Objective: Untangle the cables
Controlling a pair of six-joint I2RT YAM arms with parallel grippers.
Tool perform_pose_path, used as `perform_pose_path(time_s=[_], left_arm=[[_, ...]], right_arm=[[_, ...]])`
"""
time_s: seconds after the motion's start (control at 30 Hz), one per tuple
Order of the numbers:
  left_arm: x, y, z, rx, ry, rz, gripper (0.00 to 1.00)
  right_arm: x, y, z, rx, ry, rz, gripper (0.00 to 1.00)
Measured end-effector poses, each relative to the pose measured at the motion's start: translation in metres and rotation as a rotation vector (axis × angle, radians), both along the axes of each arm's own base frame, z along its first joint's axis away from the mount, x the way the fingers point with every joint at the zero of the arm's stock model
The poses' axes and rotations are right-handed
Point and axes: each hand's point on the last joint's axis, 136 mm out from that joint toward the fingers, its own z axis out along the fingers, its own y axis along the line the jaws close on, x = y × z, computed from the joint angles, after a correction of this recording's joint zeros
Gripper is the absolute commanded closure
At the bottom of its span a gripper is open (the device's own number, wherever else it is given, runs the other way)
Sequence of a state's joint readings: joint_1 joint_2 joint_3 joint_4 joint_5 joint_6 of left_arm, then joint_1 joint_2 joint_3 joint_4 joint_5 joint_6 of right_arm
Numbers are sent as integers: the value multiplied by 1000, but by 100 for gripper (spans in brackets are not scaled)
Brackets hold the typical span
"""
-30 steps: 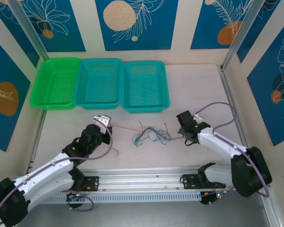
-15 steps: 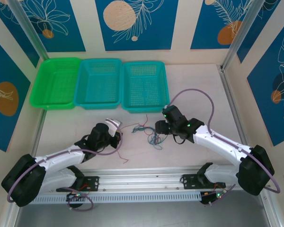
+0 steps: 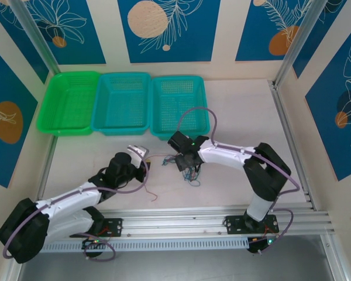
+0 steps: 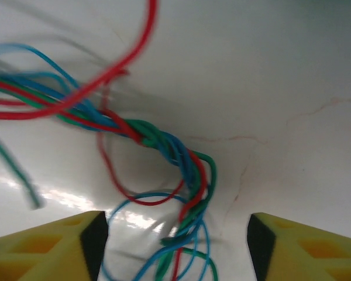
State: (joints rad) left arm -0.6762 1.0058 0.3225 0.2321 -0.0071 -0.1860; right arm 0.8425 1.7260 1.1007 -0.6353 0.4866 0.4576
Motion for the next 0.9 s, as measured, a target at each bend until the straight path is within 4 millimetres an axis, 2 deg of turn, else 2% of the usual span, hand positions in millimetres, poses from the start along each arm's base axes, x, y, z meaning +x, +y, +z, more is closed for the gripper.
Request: perform_pose_path(time_s=[0.17,0.3,0.43,0.57,0.63,0.73,0.83,0.9], left_arm=[[3,17,18,1,-55,82,100],[4,30,28,8,-90,136,100],[7,56,20,87,-59,235,100],[18,101,30,95,-45,416,100],[23,129,38,72,-52,528,100],[26,159,47,42,-56,651,100],[26,173,49,25,-38,711,100],[26,172,48,8,-25,704,100]], right_arm=[[-7,-6,-28,-23,95,-41,61],[-7,-5,-28,4,101,-109,79],[-8,-12,-29,36,88,-209,81],[-11,-47,-29,45,73,-364,81],[-13,-72,-29,48,60,-467,81],[-18,-107,-29,55,35,-611,80],[-24,-133,-27,58,19,-725,80],[-30,-143,-28,48,19,-758,82]])
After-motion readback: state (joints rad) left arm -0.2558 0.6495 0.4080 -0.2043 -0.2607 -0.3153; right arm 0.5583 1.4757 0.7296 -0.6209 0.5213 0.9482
